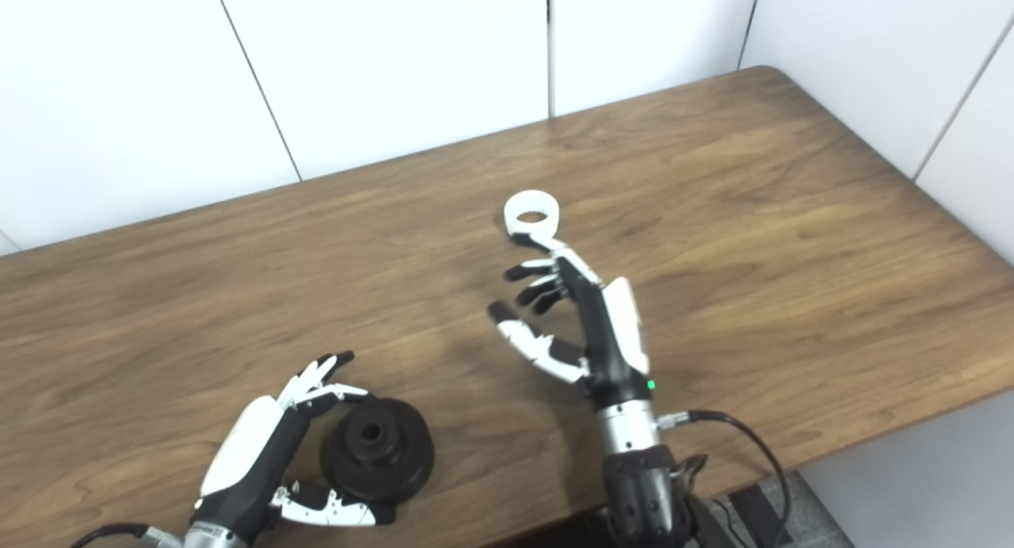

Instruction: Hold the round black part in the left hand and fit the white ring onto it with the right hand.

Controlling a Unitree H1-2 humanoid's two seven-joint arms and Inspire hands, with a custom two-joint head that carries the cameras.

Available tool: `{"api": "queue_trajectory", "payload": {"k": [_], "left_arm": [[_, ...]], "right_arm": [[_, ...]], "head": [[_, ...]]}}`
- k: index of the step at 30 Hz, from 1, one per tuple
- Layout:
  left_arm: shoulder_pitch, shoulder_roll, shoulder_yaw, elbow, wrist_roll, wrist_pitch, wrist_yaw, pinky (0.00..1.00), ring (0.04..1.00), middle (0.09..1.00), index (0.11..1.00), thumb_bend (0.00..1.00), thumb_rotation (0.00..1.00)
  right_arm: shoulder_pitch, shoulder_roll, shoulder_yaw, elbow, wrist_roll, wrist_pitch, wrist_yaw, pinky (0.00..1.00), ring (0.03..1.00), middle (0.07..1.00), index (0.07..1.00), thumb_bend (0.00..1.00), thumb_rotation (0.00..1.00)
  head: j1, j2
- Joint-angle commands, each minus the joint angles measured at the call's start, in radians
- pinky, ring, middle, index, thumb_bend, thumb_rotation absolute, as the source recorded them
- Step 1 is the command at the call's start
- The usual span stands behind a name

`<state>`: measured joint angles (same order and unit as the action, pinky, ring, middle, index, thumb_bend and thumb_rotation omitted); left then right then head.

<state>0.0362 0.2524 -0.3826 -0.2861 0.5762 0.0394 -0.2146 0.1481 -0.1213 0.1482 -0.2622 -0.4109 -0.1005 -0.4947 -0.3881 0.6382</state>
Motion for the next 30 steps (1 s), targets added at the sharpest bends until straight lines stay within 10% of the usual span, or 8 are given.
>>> {"api": "queue_trajectory", "payload": {"k": [1, 13, 30], "left_arm": [[-0.005, 0.017, 0.016, -0.024, -0.004, -0.011, -0.01, 1.0, 1.0, 0.968, 0.585, 0.95, 0.17], [0.005, 0.009, 0.034, -0.023, -0.002, -0.024, -0.02, 1.0, 1.0, 0.966, 0.587, 0.95, 0.18], [0.016, -0.01, 0.027, -0.022, 0.025, -0.024, -0.013, 1.0, 1.0, 0.971, 0.59, 0.94, 0.17]], "right_arm": [[-0.056, 0.106, -0.043, -0.048, 0.0, 0.019, -0.017, 0.43, 0.529, 0.632, 0.771, 0.45, 0.36], [-0.236, -0.018, -0.086, -0.089, -0.169, 0.318, 0.198, 0.61, 0.77, 0.827, 0.766, 0.66, 0.47], [-0.553, -0.183, -0.033, 0.193, -0.321, 0.424, 0.43, 0.75, 0.909, 0.952, 0.838, 0.69, 0.58]], "head": [[-0.002, 0.0], [0.012, -0.003], [0.041, 0.003]]}}
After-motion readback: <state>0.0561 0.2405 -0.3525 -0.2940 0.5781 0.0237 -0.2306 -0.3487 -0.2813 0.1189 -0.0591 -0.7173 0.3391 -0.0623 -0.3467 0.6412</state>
